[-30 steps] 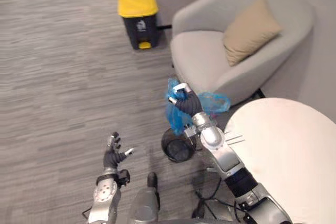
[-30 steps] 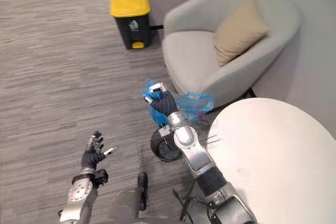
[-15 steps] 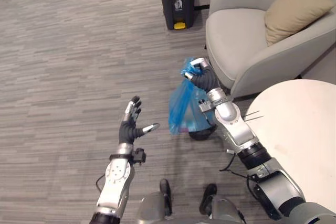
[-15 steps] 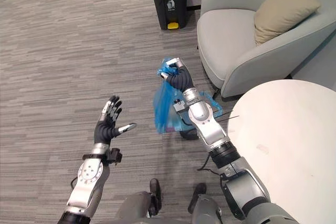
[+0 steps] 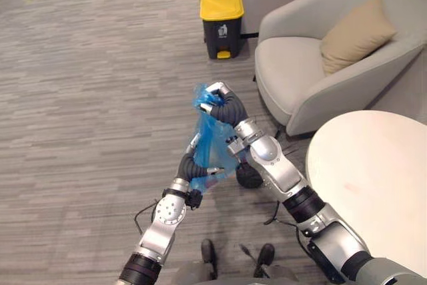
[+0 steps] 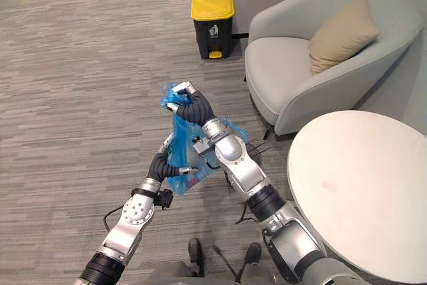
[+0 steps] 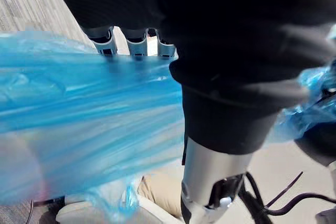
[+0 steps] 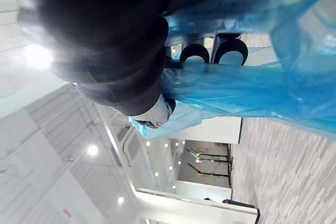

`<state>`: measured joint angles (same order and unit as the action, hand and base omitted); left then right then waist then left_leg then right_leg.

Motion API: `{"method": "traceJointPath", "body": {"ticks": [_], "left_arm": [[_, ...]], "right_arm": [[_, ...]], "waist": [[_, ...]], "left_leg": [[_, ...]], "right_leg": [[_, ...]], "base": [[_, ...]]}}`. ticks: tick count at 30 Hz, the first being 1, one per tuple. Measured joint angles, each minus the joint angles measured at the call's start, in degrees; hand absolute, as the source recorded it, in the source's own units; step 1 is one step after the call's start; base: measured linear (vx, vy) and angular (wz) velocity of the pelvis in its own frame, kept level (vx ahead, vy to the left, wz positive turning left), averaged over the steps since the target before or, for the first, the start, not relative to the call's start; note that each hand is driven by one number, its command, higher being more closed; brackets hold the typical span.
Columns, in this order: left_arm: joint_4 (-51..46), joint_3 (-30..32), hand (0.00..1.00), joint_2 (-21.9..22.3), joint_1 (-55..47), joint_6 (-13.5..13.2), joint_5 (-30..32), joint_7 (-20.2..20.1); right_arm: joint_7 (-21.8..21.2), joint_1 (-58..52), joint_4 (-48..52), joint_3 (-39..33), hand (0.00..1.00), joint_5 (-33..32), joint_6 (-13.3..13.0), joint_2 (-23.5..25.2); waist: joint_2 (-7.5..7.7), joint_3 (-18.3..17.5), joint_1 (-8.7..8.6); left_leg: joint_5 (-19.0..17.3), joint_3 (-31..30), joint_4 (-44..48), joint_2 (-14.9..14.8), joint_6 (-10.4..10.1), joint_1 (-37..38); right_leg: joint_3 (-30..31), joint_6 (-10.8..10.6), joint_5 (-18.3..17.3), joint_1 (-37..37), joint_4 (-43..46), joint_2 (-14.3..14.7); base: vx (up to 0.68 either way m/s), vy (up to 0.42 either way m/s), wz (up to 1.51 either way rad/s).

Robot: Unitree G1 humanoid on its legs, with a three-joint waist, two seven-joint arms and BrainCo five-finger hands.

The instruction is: Gather rubbish on tea table into small bin, then transfer packed bag to large trash can.

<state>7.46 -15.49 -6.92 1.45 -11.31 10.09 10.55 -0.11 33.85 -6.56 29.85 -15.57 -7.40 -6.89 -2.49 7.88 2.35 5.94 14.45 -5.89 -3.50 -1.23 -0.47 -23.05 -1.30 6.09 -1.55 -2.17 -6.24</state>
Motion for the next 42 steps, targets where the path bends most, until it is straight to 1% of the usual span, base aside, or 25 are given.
{"method": "traceJointPath", "body": {"ticks": [1,3,7,11,13,16,18,19,20,21,23,26,29,32,33,36,37,42], "left_arm": [[0.01,0.08,0.0,0.42,0.01,0.15,0.51,0.69],[0.75,0.67,0.0,1.77,0.01,0.26,1.76,2.52],[2.24,2.16,0.0,3.33,0.01,0.54,3.05,4.63],[3.71,2.43,0.0,4.81,0.01,0.96,4.24,6.04],[4.45,2.14,0.0,5.68,-0.15,1.12,4.29,6.45],[6.5,2.06,0.0,5.6,-0.14,1.22,4.74,7.42],[8.36,1.99,0.0,5.6,-0.11,2.2,4.75,7.43],[10.24,1.74,0.0,5.62,0.08,2.8,4.75,7.5],[10.87,1.53,1.0,5.61,0.26,3.16,4.74,7.6],[11.93,1.1,1.0,5.65,0.87,3.62,4.74,8.03],[13.56,0.69,1.0,5.61,2.86,4.18,4.73,8.53],[14.71,0.39,1.0,5.41,6.24,4.79,4.62,8.63],[14.72,0.12,1.0,4.7,9.09,4.71,4.38,8.63],[14.81,0.03,1.0,3.77,9.82,4.59,2.84,8.63],[14.94,-0.09,1.0,3.68,9.82,4.58,2.3,8.63],[14.93,-0.52,1.0,3.68,9.82,4.46,0.38,8.63],[14.89,-0.83,1.0,3.74,9.83,4.35,-0.73,8.61],[13.85,-1.38,1.0,3.78,9.81,4.14,-4.21,8.4]], "right_arm": [[-0.1,-0.01,0.31,0.32,1.0,-0.37,0.01,0.17],[-0.1,-0.37,1.18,0.71,1.0,-1.51,0.06,1.14],[-0.02,-0.77,1.19,1.82,1.0,-3.4,0.16,1.87],[0.28,-0.77,1.18,3.21,1.0,-4.56,1.17,1.96],[1.02,-0.77,1.11,4.54,1.0,-4.55,1.68,1.93],[1.13,-0.72,-0.76,6.6,1.0,-4.55,1.69,2.18],[1.19,-0.67,-3.22,7.74,1.0,-4.55,1.8,2.52],[1.35,-0.66,-4.61,8.99,1.0,-4.56,2.73,2.85],[1.36,-0.66,-4.98,9.52,1.0,-4.56,3.16,3.0],[1.43,-0.55,-6.07,10.28,1.0,-4.56,3.79,3.55],[1.65,-0.3,-6.72,11.82,1.0,-4.57,4.24,4.43],[2.45,2.5,-6.82,14.26,1.0,-5.35,4.26,5.4],[2.49,4.94,-8.03,15.73,1.0,-6.53,4.25,6.33],[2.46,5.23,-8.02,15.76,1.0,-6.67,4.23,7.13],[2.45,5.33,-8.02,15.76,1.0,-6.69,4.22,7.13],[2.38,5.53,-8.02,15.75,1.0,-6.79,4.2,7.11],[2.35,5.55,-8.02,15.74,0.0,-6.79,4.13,7.11],[0.72,5.58,-7.95,15.73,0.0,-6.51,3.52,7.1]], "waist": [[0.04,-0.04,0.02],[0.23,-1.35,0.19],[0.74,-3.13,0.21],[0.96,-3.34,0.84],[1.13,-3.58,1.66],[1.77,-4.11,1.79],[2.07,-4.37,1.77],[2.3,-4.52,1.76],[2.39,-4.57,1.75],[2.41,-4.59,1.78],[2.4,-4.6,2.02],[2.38,-4.6,2.56],[2.37,-4.63,3.04],[2.19,-4.81,3.12],[2.19,-4.84,3.09],[2.14,-4.86,2.95],[2.13,-4.86,2.86],[2.13,-4.87,2.78]], "left_leg": [[0.01,0.0,-0.01,-0.14,-0.02,0.24],[0.16,0.01,-0.03,-0.5,-0.23,0.16],[0.34,0.01,-0.04,-0.71,0.02,0.23],[0.35,-0.07,-0.05,-0.73,0.03,0.6],[0.32,-0.31,-0.05,-0.84,0.0,0.98],[0.4,-0.92,-0.05,-1.14,-0.13,0.66],[0.5,-1.1,-0.05,-1.34,-0.32,0.57],[0.58,-1.49,-0.05,-1.54,-0.65,0.28],[0.53,-1.65,-0.05,-1.62,-0.87,0.17],[0.61,-1.68,-0.05,-1.85,-1.0,0.11],[0.75,-1.8,-0.05,-2.31,-1.22,0.01],[1.14,-1.86,-0.04,-2.96,-1.8,-0.16],[1.51,-2.01,-0.04,-3.69,-2.33,-0.52],[1.73,-2.54,-0.04,-4.32,-2.65,-0.91],[1.96,-2.67,-0.04,-4.51,-3.0,-0.95],[2.08,-2.93,-0.04,-4.67,-3.17,-1.15],[2.08,-2.95,-0.04,-4.72,-3.17,-1.16],[2.08,-3.21,-0.04,-4.68,-3.19,-1.3]], "right_leg": [[0.0,0.0,0.0,0.28,-0.14,0.14],[0.03,0.0,-0.01,0.33,-0.57,0.59],[0.18,0.0,0.01,0.57,-1.06,1.02],[0.18,0.08,0.07,0.96,-1.07,1.05],[0.21,0.31,0.23,1.45,-1.2,1.14],[-0.11,0.35,0.25,1.46,-1.37,1.45],[-0.12,0.35,0.25,1.46,-1.41,1.64],[-0.3,0.42,0.29,1.46,-1.64,1.92],[-0.39,0.55,0.39,1.46,-1.8,2.04],[-0.41,0.8,0.55,1.47,-1.97,2.28],[-0.48,0.82,0.55,1.47,-2.02,2.76],[-0.48,1.39,0.46,1.39,-2.27,3.43],[-0.52,1.62,0.24,1.34,-2.79,4.26],[-0.72,1.87,0.08,1.3,-3.09,5.03],[-0.79,1.95,0.02,1.28,-3.1,5.24],[-1.01,2.04,-0.03,1.23,-3.19,5.51],[-1.03,2.11,-0.05,1.23,-3.19,5.56],[-1.26,2.21,-0.05,1.23,-3.18,5.52]], "base": [[0.0,0.0,0.0],[0.0,0.0,0.0],[0.05,-0.004,-0.03],[0.03,0.011,0.0],[0.02,0.007,0.01],[0.03,0.004,0.07],[0.02,-0.001,0.06],[0.01,-0.004,0.08],[0.01,-0.006,0.06],[0.0,0.0,0.0],[0.0,0.0,0.0],[0.0,0.0,0.0],[-0.01,-0.009,0.01],[-0.01,-0.01,0.04],[0.0,0.0,0.0],[0.0,0.0,0.0],[0.01,0.036,0.01],[0.02,0.037,0.03]]}}
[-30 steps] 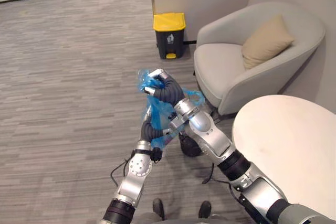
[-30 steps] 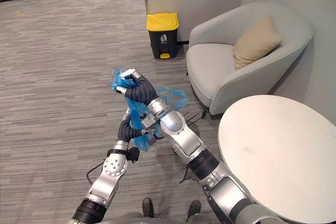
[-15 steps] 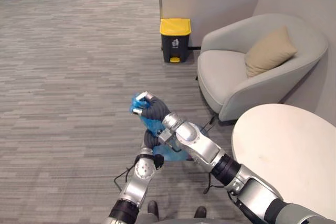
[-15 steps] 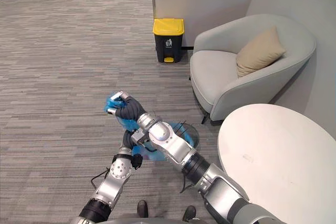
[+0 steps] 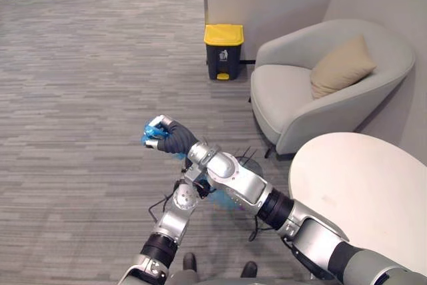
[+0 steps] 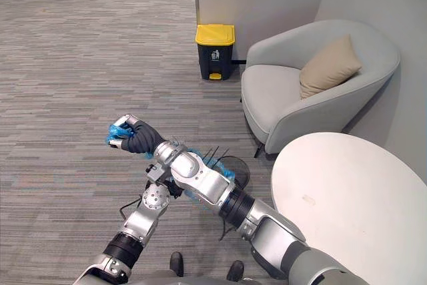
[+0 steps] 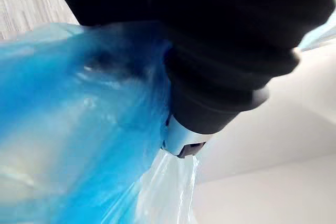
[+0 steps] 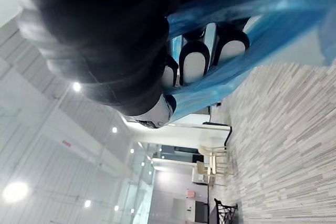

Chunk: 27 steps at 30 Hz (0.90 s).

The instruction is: Gather rubbish on tea table into small bin, then transfer packed bag to large trash can.

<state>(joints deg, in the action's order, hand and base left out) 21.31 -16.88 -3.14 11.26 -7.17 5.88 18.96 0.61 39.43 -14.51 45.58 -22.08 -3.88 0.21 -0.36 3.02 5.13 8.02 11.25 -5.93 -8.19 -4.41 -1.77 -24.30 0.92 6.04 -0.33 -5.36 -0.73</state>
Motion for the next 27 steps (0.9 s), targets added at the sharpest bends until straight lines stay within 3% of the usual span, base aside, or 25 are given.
{"method": "traceJointPath", "body": {"ticks": [4,7,12,14,15,18,24,27], "left_arm": [[-3.3,0.35,1.0,0.08,-0.7,-0.04,-3.04,-0.01],[-5.89,1.84,1.0,0.11,-2.89,-0.3,-4.21,-0.07],[-10.6,8.73,1.0,0.7,-10.14,-0.86,-5.14,-0.45],[-10.8,10.51,1.0,0.69,-11.76,-0.93,-5.41,-1.16],[-10.93,12.86,1.0,0.65,-14.39,-0.96,-5.66,-1.87],[-11.83,16.16,1.0,0.65,-18.36,-1.02,-6.39,-3.25],[-11.44,23.45,1.0,0.54,-24.22,-1.44,-7.63,-5.16],[-9.1,25.87,1.0,0.32,-25.86,-2.17,-8.66,-5.78]], "right_arm": [[-1.89,0.0,0.25,-0.05,0.0,4.25,-0.28,-0.3],[-2.21,-0.44,2.85,-0.58,0.0,11.67,-0.59,-2.94],[-2.2,-8.68,11.53,-7.73,0.0,24.95,-4.41,-9.59],[-2.65,-10.58,12.52,-9.14,0.0,26.22,-4.89,-12.18],[-3.88,-14.29,14.4,-11.21,0.0,27.48,-5.08,-16.13],[-5.08,-22.77,17.69,-16.05,0.0,28.94,-6.43,-21.84],[-7.12,-41.63,20.08,-29.56,0.0,26.48,-8.33,-26.13],[-8.58,-47.33,17.03,-32.21,0.0,24.25,-8.27,-25.72]], "waist": [[0.0,0.0,-0.5],[0.01,0.0,-1.22],[0.02,0.0,-1.29],[0.04,0.0,-1.29],[0.06,0.0,-1.3],[0.09,0.01,-1.17],[0.08,0.04,-1.28],[0.06,0.05,-1.39]], "left_leg": [[-0.01,-0.12,0.0,0.08,0.01,-0.08],[-0.02,-0.13,-0.01,0.15,0.02,-0.11],[0.17,0.4,-0.03,0.6,0.31,0.17],[0.18,0.41,-0.03,0.65,0.32,0.19],[0.17,0.42,-0.04,0.75,0.33,0.19],[0.14,0.47,-0.05,0.87,0.37,0.17],[-0.38,0.31,-0.05,0.87,0.64,-0.5],[-0.41,0.05,-0.05,0.95,0.66,-0.87]], "right_leg": [[-0.1,0.01,-0.02,0.0,0.01,-0.09],[-0.11,-0.05,-0.07,-0.02,0.04,-0.18],[0.25,-0.07,-0.16,0.0,0.02,-0.29],[0.26,-0.08,-0.17,0.01,0.01,-0.32],[0.28,-0.12,-0.19,0.01,-0.03,-0.39],[0.44,-0.13,-0.19,0.09,-0.28,-0.43],[0.61,-0.83,-0.68,0.0,-0.33,-0.38],[0.58,-0.88,-0.74,-0.23,-0.42,-0.4]], "base": [[0.02,0.046,0.02],[0.01,0.047,0.0],[0.01,0.049,-0.04],[0.01,0.04,0.0],[0.01,0.033,0.0],[0.0,0.0,0.0],[0.0,0.0,0.02],[0.0,0.002,0.06]]}}
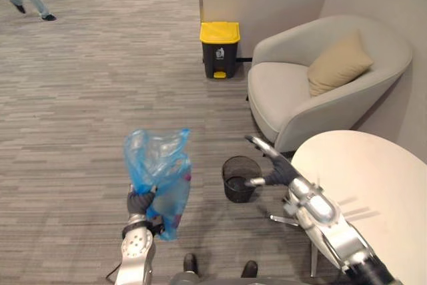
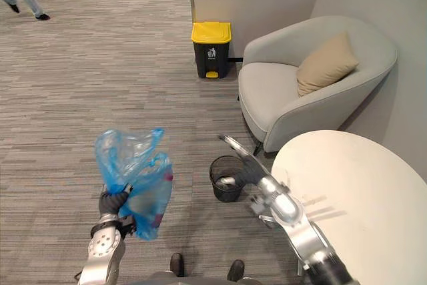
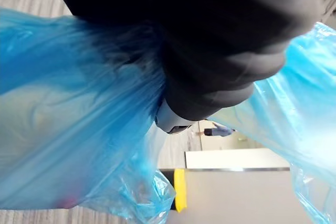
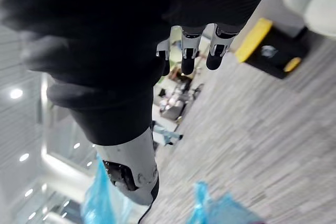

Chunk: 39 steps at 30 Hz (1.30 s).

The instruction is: Gather rubbish on tea table into small bin, then transfer packed bag to large trash can.

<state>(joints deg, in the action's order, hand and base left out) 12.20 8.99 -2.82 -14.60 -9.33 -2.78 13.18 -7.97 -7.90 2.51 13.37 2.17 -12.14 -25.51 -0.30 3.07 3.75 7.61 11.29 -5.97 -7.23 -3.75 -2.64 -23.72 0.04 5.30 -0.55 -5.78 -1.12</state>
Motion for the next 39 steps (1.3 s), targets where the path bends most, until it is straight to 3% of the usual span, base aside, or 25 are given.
{"method": "traceJointPath", "body": {"ticks": [3,6,8,11,13,16,18,19,20,21,23,25,27,30,31,32,33,34,35,37,39], "left_arm": [[5.58,0.66,1.0,-1.28,-0.43,-0.13,-0.22,-1.49],[10.37,0.62,1.0,-2.32,0.54,-0.12,-1.23,-2.46],[12.73,0.61,1.0,-2.44,1.19,-0.08,-1.9,-3.24],[13.83,1.41,1.0,-2.61,-0.81,-0.06,-2.23,-3.39],[14.15,2.44,1.0,-2.54,-2.68,-0.05,-2.23,-4.3],[14.12,2.47,1.0,-2.3,-5.79,0.0,-2.17,-5.85],[13.9,2.41,1.0,-2.9,-6.85,0.08,-2.09,-7.05],[13.58,2.42,1.0,-3.14,-6.95,0.13,-2.09,-7.04],[12.19,2.33,1.0,-3.14,-7.2,0.26,-2.09,-7.03],[11.34,2.17,1.0,-3.28,-6.88,0.26,-2.11,-7.01],[10.56,1.76,1.0,-4.49,-5.65,0.27,-2.15,-6.86],[10.27,1.65,1.0,-5.6,-3.13,0.25,-2.16,-6.71],[10.35,0.56,1.0,-6.25,-1.15,0.25,-2.15,-6.55],[10.38,-0.95,1.0,-6.75,0.63,0.13,-1.49,-6.59],[10.45,-1.06,1.0,-6.48,0.65,0.14,-1.17,-6.61],[10.32,-1.06,1.0,-5.14,-0.56,0.07,-1.07,-6.61],[10.21,-1.08,1.0,-4.55,-0.3,0.02,-1.07,-6.74],[10.27,-1.08,1.0,-4.24,-0.25,0.06,-1.08,-6.76],[10.31,-1.03,1.0,-4.05,-0.73,0.13,-1.1,-6.71],[10.33,-1.16,1.0,-4.01,-0.07,0.19,-1.1,-6.87],[9.91,-1.64,1.0,-4.1,1.43,0.18,-1.07,-7.0]], "right_arm": [[-0.98,-2.95,-8.76,-0.18,0.0,-0.3,0.15,2.52],[-0.51,-3.23,-18.6,-1.75,0.0,0.38,0.25,5.87],[1.17,-3.1,-24.21,-4.7,0.0,3.21,0.48,7.46],[4.62,-0.96,-33.76,-8.6,0.0,5.77,2.75,9.66],[5.96,-0.15,-35.65,-9.0,0.0,8.07,3.7,10.47],[6.67,1.65,-37.73,-9.02,0.0,9.82,3.86,11.16],[6.82,1.14,-38.31,-9.72,0.0,9.7,4.2,12.05],[6.82,0.97,-38.31,-10.09,0.0,9.69,4.37,12.28],[7.09,1.06,-38.28,-11.04,0.0,9.61,4.69,12.37],[7.94,1.45,-38.28,-11.38,0.0,9.43,4.9,12.17],[8.48,1.72,-38.31,-11.77,0.0,9.13,4.93,12.78],[9.12,2.11,-38.15,-12.12,0.0,8.93,4.91,13.29],[9.31,2.11,-37.57,-13.11,0.0,8.93,4.95,13.53],[10.32,0.5,-37.03,-14.18,0.0,9.26,5.26,14.08],[10.31,-0.42,-37.06,-14.53,0.0,9.3,5.41,13.97],[10.52,-1.16,-37.03,-15.32,0.0,9.44,5.81,13.68],[10.96,-1.52,-37.23,-15.95,0.0,9.43,6.24,13.67],[11.0,-1.38,-37.22,-15.79,0.0,9.44,6.39,13.68],[11.24,-0.78,-36.91,-15.53,0.0,9.41,6.38,14.19],[12.03,-0.09,-36.45,-15.66,0.0,9.04,6.38,14.84],[12.98,0.93,-34.7,-15.83,0.0,8.99,6.3,15.06]], "waist": [[-0.09,0.26,-0.1],[-0.04,1.11,-0.94],[-0.34,1.97,-1.83],[-1.05,3.36,-1.05],[-0.81,3.43,-1.08],[-0.24,5.0,-1.13],[1.32,6.16,-1.52],[1.83,6.68,-1.45],[2.01,8.17,-1.55],[1.43,9.59,-2.33],[-0.21,11.12,-3.1],[-0.08,12.15,-3.84],[1.0,12.62,-4.73],[2.24,12.01,-6.24],[1.47,11.62,-6.45],[-0.23,10.29,-6.44],[-2.41,10.09,-6.48],[-3.18,10.16,-5.94],[-3.62,10.32,-5.55],[-2.25,10.96,-4.65],[-0.16,11.55,-3.0]], "left_leg": [[-0.1,-1.2,0.05,0.06,0.08,-2.68],[-0.23,-2.64,1.0,0.31,0.27,-6.58],[-1.25,0.79,2.75,-0.02,1.78,-7.96],[-1.24,4.49,5.95,-0.71,1.75,-7.83],[-3.18,4.87,8.12,-0.34,2.38,-7.96],[-10.53,6.46,18.0,0.5,3.56,-9.83],[-15.97,5.4,24.91,2.53,4.37,-10.83],[-17.15,5.03,26.09,3.1,4.75,-10.86],[-19.01,3.64,28.25,3.86,5.69,-10.88],[-19.95,1.88,29.55,4.15,6.59,-10.58],[-20.69,-1.07,30.19,3.98,7.02,-10.66],[-21.67,-3.9,29.53,4.49,7.15,-9.92],[-22.23,-5.8,28.66,5.78,6.68,-8.48],[-25.22,-8.44,28.56,7.56,4.22,-5.5],[-26.72,-9.02,28.78,7.07,3.48,-4.35],[-27.22,-8.48,31.81,3.93,0.42,-3.24],[-24.91,-6.07,43.73,-0.92,-0.18,-7.78],[-23.24,-4.73,49.3,-3.38,0.49,-9.51],[-18.99,-2.87,59.17,-7.41,2.57,-13.31],[-21.75,-1.83,63.97,-8.66,2.67,-15.64],[-23.26,-0.38,59.59,-5.72,2.64,-20.05]], "right_leg": [[-1.03,0.23,-0.16,-1.88,0.13,-0.05],[-6.24,-0.14,-0.38,-3.04,0.3,-0.67],[-10.36,-0.37,-1.68,-3.21,1.46,-2.2],[-11.91,-1.74,-3.91,-2.55,5.79,-4.16],[-11.78,-2.65,-5.18,-2.58,7.89,-5.87],[-10.28,-5.0,-11.28,-4.47,19.1,-11.54],[-9.49,-6.73,-16.92,-5.32,28.83,-16.69],[-8.43,-6.83,-17.68,-5.45,30.64,-17.55],[-2.4,-5.9,-15.98,-7.26,36.8,-18.68],[4.54,-3.33,-12.43,-13.24,47.24,-19.14],[8.82,-4.95,-15.75,-16.91,49.84,-16.54],[9.75,-4.85,-16.89,-20.37,42.21,-13.25],[9.81,-5.82,-15.93,-21.24,35.5,-12.83],[11.64,-4.59,-14.79,-20.96,30.81,-12.04],[12.08,-3.28,-13.75,-20.17,31.39,-11.11],[11.23,-3.13,-13.8,-18.08,30.71,-9.14],[9.88,-1.99,-14.5,-16.07,30.16,-6.24],[9.67,-1.25,-15.1,-14.22,29.21,-4.54],[9.95,1.01,-15.65,-10.18,26.78,-1.73],[11.14,1.87,-16.45,-4.89,23.85,-0.36],[14.4,1.94,-16.47,1.36,17.36,0.02]], "base": [[0.01,0.026,0.24],[-0.01,0.028,0.72],[0.03,0.091,1.11],[0.09,0.132,0.49],[0.13,0.14,0.06],[0.1,0.171,-0.06],[0.12,0.15,0.35],[0.17,0.09,0.43],[0.15,0.108,0.5],[0.21,0.14,0.71],[0.19,0.107,0.62],[0.24,0.006,0.69],[0.26,-0.039,0.79],[0.33,-0.147,0.78],[0.35,-0.222,0.39],[0.62,-0.298,0.32],[0.65,-0.305,0.07],[0.71,-0.276,-0.23],[0.62,-0.225,-0.44],[0.62,-0.177,-0.47],[0.58,-0.102,-0.6]]}}
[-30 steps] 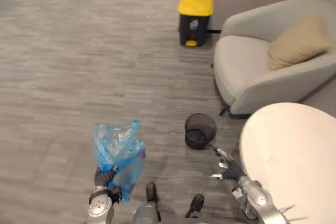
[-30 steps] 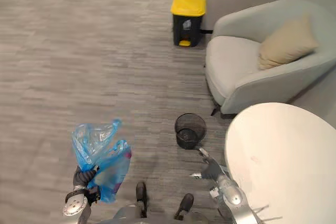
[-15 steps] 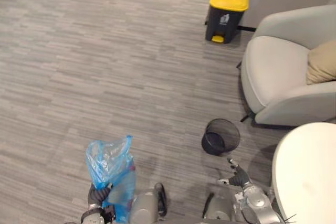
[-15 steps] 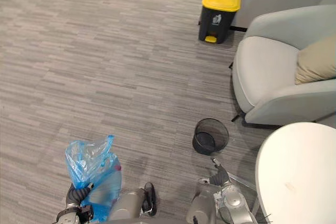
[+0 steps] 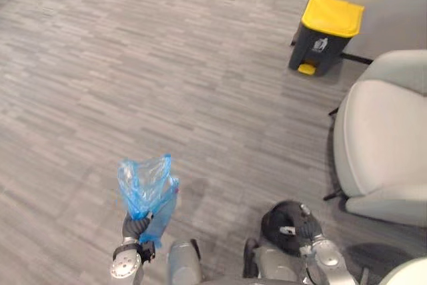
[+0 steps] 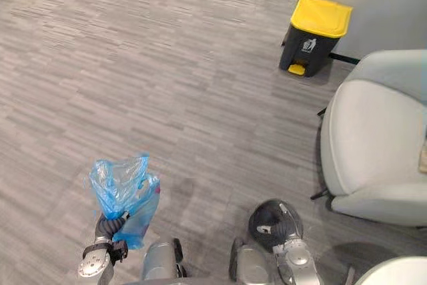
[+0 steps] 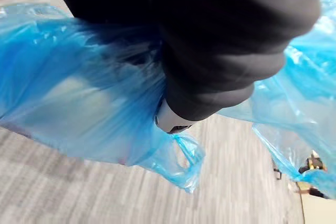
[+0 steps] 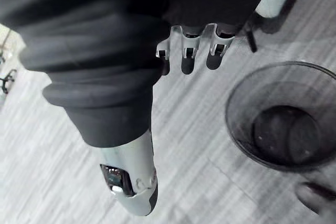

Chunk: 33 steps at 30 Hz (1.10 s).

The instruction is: Gather rubbish on tea table into small bin, then transfer packed bag to large trash can.

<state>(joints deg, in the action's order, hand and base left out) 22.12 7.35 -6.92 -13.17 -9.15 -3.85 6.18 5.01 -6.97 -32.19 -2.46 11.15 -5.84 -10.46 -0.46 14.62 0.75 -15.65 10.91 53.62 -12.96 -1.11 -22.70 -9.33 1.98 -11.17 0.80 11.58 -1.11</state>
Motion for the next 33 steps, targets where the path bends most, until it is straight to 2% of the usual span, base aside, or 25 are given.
{"method": "traceJointPath", "body": {"ticks": [2,3,4,5,6,7,9,10,11,12,13,14,15,17,18,19,21,22,23,25,26,28,30,31,33], "left_arm": [[-0.34,-0.23,1.0,0.02,0.41,0.0,0.15,-0.1],[-0.35,-0.3,1.0,0.05,1.01,0.06,0.25,-0.23],[-0.36,-0.3,1.0,0.13,1.0,0.06,0.75,-0.34],[-0.39,-0.3,1.0,0.21,0.55,0.06,1.22,-0.37],[0.26,0.15,1.0,-0.11,0.44,0.37,1.97,-0.31],[0.16,0.43,1.0,-0.22,0.75,0.5,2.34,-0.27],[-0.84,0.96,1.0,0.29,0.74,0.51,2.48,-0.32],[-0.83,0.77,1.0,0.58,0.3,0.62,2.49,-0.4],[-0.86,0.44,1.0,0.34,-0.12,0.75,2.48,-0.51],[-0.92,0.12,1.0,-0.02,-0.26,0.84,2.48,-0.5],[-1.21,-1.1,1.0,-1.47,-0.69,1.09,2.48,-0.32],[-1.35,-1.24,1.0,-1.63,-0.79,1.08,2.48,-0.09],[-1.68,-1.42,1.0,-2.43,-0.8,1.08,2.48,0.25],[-1.96,-1.47,1.0,-2.47,-0.22,1.07,2.48,0.28],[-1.63,-1.38,1.0,-2.63,0.28,1.1,2.48,0.24],[-1.46,-1.29,1.0,-2.65,0.46,1.11,2.48,0.25],[-1.31,-0.84,1.0,-3.1,0.51,1.11,3.19,0.28],[-1.14,-0.69,1.0,-3.12,0.33,1.12,3.65,0.28],[0.29,-0.8,1.0,-1.9,0.82,1.25,4.47,0.19],[0.37,-1.24,1.0,-1.65,0.77,1.15,4.83,0.04],[0.74,-1.2,1.0,-0.97,1.03,1.15,4.95,0.02],[1.56,-1.48,1.0,-0.09,0.72,1.17,4.92,-0.02],[1.5,-2.58,1.0,-0.07,0.77,1.13,4.86,-0.06],[1.4,-2.72,1.0,-0.07,0.65,1.06,4.87,-0.12],[1.26,-2.55,1.0,-0.04,0.39,1.07,4.87,-0.3]], "right_arm": [[0.07,1.13,-0.01,-0.03,0.0,0.0,0.0,0.02],[0.14,1.95,-0.19,-0.11,0.0,0.01,-0.06,0.07],[0.1,2.8,-1.24,-1.21,0.0,0.04,-0.27,0.34],[0.14,2.72,-1.35,-1.42,0.0,0.04,-0.26,0.26],[0.2,3.35,-3.25,-1.46,0.0,0.16,0.01,1.9],[0.07,2.97,-3.07,-1.32,0.0,0.17,-0.19,2.3],[-0.04,2.51,-2.98,-1.15,0.0,0.66,-0.38,2.66],[-0.17,2.24,-3.17,-1.07,0.0,0.82,-0.27,2.92],[-0.21,1.95,-3.19,-1.05,0.0,1.21,-0.25,3.27],[-0.22,1.77,-3.21,-0.98,0.0,1.47,-0.25,3.39],[-0.24,1.48,-3.34,-0.78,0.0,2.49,-0.25,3.55],[-0.24,1.49,-3.33,-0.75,0.0,2.49,-0.25,3.56],[-0.19,1.65,-3.1,-0.71,0.0,2.54,-0.25,3.54],[-0.17,1.58,-3.1,-0.71,0.0,2.59,-0.17,3.37],[-0.16,1.58,-3.25,-0.7,0.0,2.64,-0.07,3.21],[-0.16,1.53,-3.34,-0.72,0.0,2.77,0.01,3.2],[-0.1,-0.17,-3.34,-0.79,0.0,2.96,0.16,3.12],[-0.11,-0.71,-3.36,-0.82,0.0,2.96,0.17,3.04],[-0.22,-0.38,-3.7,-0.94,0.0,2.98,0.83,1.97],[-0.2,0.13,-2.88,-1.06,0.0,2.99,0.76,1.48],[-0.22,0.79,-2.92,-1.0,0.0,2.99,0.9,1.03],[-0.08,0.96,-2.83,-1.01,0.0,2.88,1.16,1.41],[0.16,1.02,-2.68,-1.07,0.0,2.8,1.06,1.32],[0.2,1.8,-2.65,-1.05,0.0,2.61,1.06,1.02],[0.24,3.48,-2.68,-1.19,0.0,2.46,1.0,1.04]], "waist": [[0.85,0.38,0.52],[1.34,0.4,1.35],[0.86,0.26,2.4],[-0.12,-0.07,3.35],[2.23,-0.72,3.32],[3.11,-1.35,3.24],[4.02,-1.87,3.1],[4.23,-1.78,3.07],[4.2,-1.75,2.71],[4.22,-1.76,2.19],[4.16,-1.74,0.88],[4.14,-1.74,0.51],[3.27,-1.37,-0.11],[3.07,-1.32,-0.55],[2.76,-1.14,-1.01],[2.79,-1.15,-1.3],[4.1,-1.92,-1.64],[4.77,-2.36,-1.85],[2.12,-2.93,-2.2],[0.41,-3.16,-2.75],[-0.9,-2.41,-2.45],[-0.99,-1.75,-1.12],[-0.04,-1.64,0.2],[0.46,-1.49,0.63],[0.76,-1.19,2.0]], "left_leg": [[0.24,-1.46,-7.54,3.09,-0.25,-3.23],[2.05,-4.07,-18.47,6.38,-2.09,-5.07],[8.35,-6.56,-33.25,7.86,-3.23,-3.94],[12.73,-7.65,-39.4,7.59,-3.43,-3.02],[18.07,-6.98,-35.43,8.55,-0.8,-2.62],[16.61,-6.34,-34.2,8.99,-0.08,-2.67],[9.97,-3.72,-28.73,9.05,0.94,-2.04],[7.2,-1.89,-27.28,9.24,1.65,1.19],[4.96,-1.14,-27.35,9.4,2.31,4.35],[3.98,-0.71,-27.63,9.45,2.59,6.03],[2.15,0.76,-30.93,9.4,2.94,13.01],[2.02,1.21,-32.82,9.33,2.82,15.34],[2.16,2.17,-37.27,8.85,2.38,19.83],[1.98,3.37,-39.92,7.67,1.17,23.42],[1.63,3.89,-41.65,6.75,0.28,26.21],[1.47,4.05,-42.08,6.49,-0.15,27.19],[-1.18,4.35,-43.0,6.39,-4.92,32.93],[-2.01,4.06,-42.58,6.58,-6.08,34.25],[-2.38,3.25,-38.61,3.95,-7.41,34.73],[-0.71,2.42,-26.79,0.92,-7.99,30.4],[2.62,0.79,-13.35,-2.27,-8.24,25.23],[0.61,-0.13,2.95,-5.16,-6.3,18.28],[-0.73,0.55,2.23,-4.0,-4.53,13.72],[-1.47,0.27,-2.84,-2.31,-3.23,9.49],[-0.95,-0.51,-16.81,1.17,-3.17,5.83]], "right_leg": [[1.83,0.01,-0.01,3.24,-3.64,-0.35],[3.18,-0.2,-0.13,5.02,-5.59,-0.94],[5.23,-1.82,-1.3,6.44,-6.01,-0.82],[6.6,-2.84,-2.48,7.61,-6.06,-0.17],[9.61,-4.45,-5.46,8.86,-4.63,-2.13],[10.18,-4.88,-5.7,8.01,-2.94,-3.08],[12.8,-8.24,-6.07,4.53,7.96,-4.76],[13.07,-15.19,-4.42,1.66,18.66,-6.12],[12.87,-18.09,-1.69,-1.09,27.2,-7.14],[12.41,-18.02,-1.71,-2.61,31.53,-7.29],[6.34,-14.72,-3.63,-8.91,42.41,-9.18],[3.8,-12.99,-4.46,-11.04,42.89,-9.62],[-1.99,-9.09,-6.47,-16.06,40.67,-10.12],[-7.12,-6.63,-6.82,-20.4,32.85,-9.74],[-10.23,-5.14,-4.16,-22.71,21.69,-8.69],[-10.94,-4.73,-2.03,-23.1,16.75,-7.89],[-10.33,-2.6,12.88,-22.71,-1.6,-4.67],[-9.0,-0.23,18.23,-22.51,-0.88,-4.95],[-8.53,2.03,16.79,-23.94,6.91,-3.58],[-8.93,3.06,11.74,-23.56,9.53,-2.19],[-8.47,3.75,10.12,-20.42,8.28,0.03],[-6.61,4.6,9.07,-11.57,2.87,3.39],[-4.65,5.01,8.58,-6.4,-0.83,4.0],[-2.56,5.24,8.1,-3.62,-3.44,4.42],[1.19,4.58,7.75,-0.79,-6.21,4.36]], "base": [[0.55,0.027,-0.57],[0.66,0.152,-1.0],[0.58,0.188,-1.11],[0.71,0.29,-1.21],[0.59,0.229,-0.77],[0.67,0.242,-0.72],[0.49,0.154,-0.55],[0.42,0.145,-0.61],[0.52,0.161,-0.53],[0.51,0.133,-0.42],[0.59,0.113,-0.32],[0.57,0.052,-0.4],[0.57,-0.008,-0.29],[0.5,-0.052,-0.23],[0.42,-0.071,-0.1],[0.56,-0.12,-0.01],[0.62,-0.172,0.1],[0.77,-0.246,0.1],[0.62,-0.221,0.07],[0.53,-0.197,-0.15],[0.55,-0.202,-0.35],[0.57,-0.16,-0.53],[0.51,-0.063,-0.57],[0.53,-0.026,-0.77],[0.41,0.061,-0.86]]}}
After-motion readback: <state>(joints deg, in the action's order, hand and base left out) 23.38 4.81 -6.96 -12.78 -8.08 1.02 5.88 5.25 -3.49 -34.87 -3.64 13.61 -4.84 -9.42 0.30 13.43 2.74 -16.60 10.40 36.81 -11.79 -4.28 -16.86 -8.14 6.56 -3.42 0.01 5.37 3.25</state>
